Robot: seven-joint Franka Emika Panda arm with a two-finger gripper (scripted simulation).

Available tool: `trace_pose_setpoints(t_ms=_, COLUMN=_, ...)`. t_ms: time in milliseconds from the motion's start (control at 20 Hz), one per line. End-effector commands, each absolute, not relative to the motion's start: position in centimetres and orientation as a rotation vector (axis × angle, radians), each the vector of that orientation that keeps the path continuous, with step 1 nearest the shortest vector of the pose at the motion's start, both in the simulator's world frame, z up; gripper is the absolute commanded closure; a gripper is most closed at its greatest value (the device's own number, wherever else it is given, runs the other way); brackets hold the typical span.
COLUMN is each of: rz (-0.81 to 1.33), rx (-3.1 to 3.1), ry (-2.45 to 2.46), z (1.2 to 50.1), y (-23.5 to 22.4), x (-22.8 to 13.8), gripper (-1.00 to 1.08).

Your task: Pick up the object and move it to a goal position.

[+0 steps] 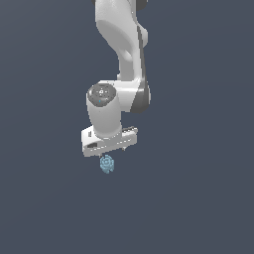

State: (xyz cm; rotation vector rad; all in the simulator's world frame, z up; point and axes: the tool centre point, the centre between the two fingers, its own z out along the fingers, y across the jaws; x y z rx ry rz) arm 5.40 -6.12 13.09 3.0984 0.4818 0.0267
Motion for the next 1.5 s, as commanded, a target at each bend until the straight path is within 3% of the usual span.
trace_pose_setpoints(t_ms=0, rz=0.019, rx=3.089, ry=0.546, z=11.9, y=-7.0, x=5.9, gripper=-0.92)
trace_pose_setpoints(t_ms=1450, rz=0.0, rx=3.066, ry=0.685, z=3.9, y=-9.1, x=6.6, gripper=-0.92)
